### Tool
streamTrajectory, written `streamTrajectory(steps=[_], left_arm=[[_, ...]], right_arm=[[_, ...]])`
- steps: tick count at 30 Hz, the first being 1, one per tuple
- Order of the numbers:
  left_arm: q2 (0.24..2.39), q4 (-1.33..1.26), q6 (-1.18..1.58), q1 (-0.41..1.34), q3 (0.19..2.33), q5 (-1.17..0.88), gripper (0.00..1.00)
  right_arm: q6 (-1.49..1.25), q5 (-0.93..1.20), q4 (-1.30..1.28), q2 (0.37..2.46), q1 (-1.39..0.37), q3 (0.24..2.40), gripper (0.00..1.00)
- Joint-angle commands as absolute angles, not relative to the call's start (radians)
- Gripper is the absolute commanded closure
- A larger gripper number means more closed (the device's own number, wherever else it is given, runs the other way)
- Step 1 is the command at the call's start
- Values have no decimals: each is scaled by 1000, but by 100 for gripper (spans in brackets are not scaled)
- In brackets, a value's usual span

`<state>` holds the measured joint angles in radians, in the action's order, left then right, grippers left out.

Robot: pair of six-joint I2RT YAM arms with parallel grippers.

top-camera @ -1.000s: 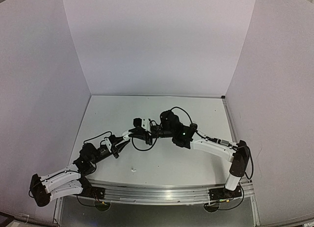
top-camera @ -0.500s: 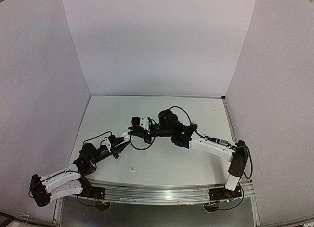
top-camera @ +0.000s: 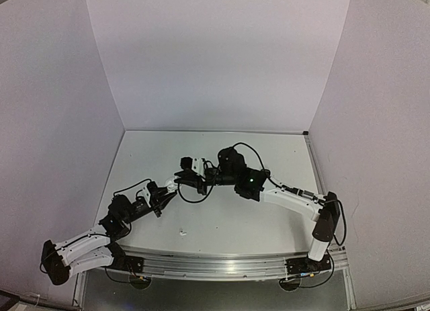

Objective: Insert the wireless bluetooth earbuds into the charging case

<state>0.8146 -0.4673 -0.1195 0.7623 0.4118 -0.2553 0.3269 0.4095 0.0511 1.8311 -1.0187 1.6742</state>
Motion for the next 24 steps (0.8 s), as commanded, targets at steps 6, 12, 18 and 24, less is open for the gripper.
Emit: streamTrajectory(steps=[6,12,18,24], left_arm=[[806,-483,-94,741,453,-268,100],[810,-495,-99,732,451,-285,100],[813,-502,-101,726,451,-305,100],[812,-508,-111,725,450,-316,100]], right_arm=[[305,472,59,1818,-1015,1727,100],[305,475,56,1827,-1014,1692,100],[309,486,52,1853,-1005,1705,100],[299,514,38,1872,-995,1717,100]])
